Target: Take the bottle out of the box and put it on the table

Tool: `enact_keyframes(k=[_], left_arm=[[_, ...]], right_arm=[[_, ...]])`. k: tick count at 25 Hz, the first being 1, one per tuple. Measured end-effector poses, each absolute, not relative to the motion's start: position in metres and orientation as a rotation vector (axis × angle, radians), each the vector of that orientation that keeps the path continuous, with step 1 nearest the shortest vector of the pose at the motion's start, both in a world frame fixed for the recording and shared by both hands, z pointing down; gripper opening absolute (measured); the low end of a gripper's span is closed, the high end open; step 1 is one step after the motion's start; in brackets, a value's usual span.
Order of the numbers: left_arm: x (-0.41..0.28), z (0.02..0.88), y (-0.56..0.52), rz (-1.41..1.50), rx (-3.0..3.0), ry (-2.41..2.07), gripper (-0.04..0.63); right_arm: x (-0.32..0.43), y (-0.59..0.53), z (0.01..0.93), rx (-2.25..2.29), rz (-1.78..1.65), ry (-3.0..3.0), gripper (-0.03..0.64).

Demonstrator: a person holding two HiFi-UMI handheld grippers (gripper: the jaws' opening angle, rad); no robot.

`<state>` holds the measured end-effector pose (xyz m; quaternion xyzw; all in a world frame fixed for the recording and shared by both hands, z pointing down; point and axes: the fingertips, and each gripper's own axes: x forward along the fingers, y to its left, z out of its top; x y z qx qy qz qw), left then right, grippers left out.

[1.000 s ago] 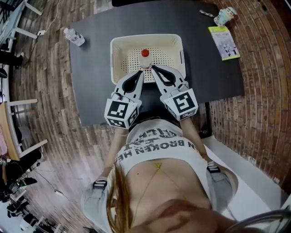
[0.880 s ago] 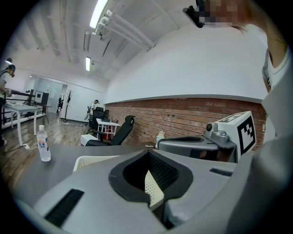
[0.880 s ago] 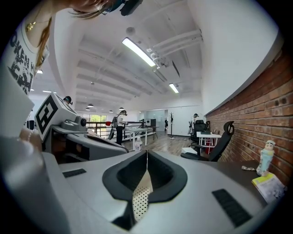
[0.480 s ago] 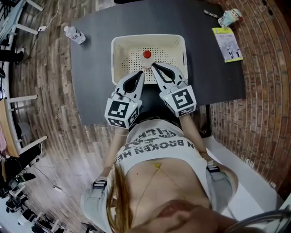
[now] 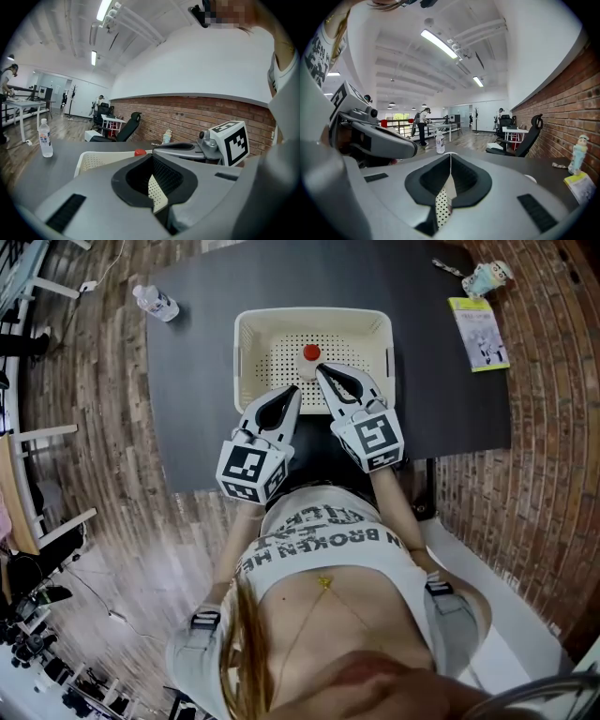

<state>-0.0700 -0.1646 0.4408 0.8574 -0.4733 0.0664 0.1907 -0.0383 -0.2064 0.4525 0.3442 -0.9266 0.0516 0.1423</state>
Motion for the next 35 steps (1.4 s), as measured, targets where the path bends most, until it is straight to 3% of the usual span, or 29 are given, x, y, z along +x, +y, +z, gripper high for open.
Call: enact_keyframes(k=[7,10,12,35], left_arm=[[-0.074,0.447,-0.170,0.192,2.392,-1.327,0.000],[-0.078,0.449,-0.172,0.198,2.385,-1.329,0.000],[-0.080,0.451,-0.173,0.202,2.381,-1.330,0.000],[-0.081,0.453,-0.165,0.192,2.372,-1.332,0.000]], right_arm=[[-0.037,-0.219,0.460,1.039,0.159,-2.661,0.023],[-0.040,-0.225,0.466,1.023,0.174,-2.652,0.165],[-0.045,-0.230,0.473,1.002,0.175,-2.636,0.179],[-0.059,-0.243,0.496,0.963,0.173,-2.594,0.153]])
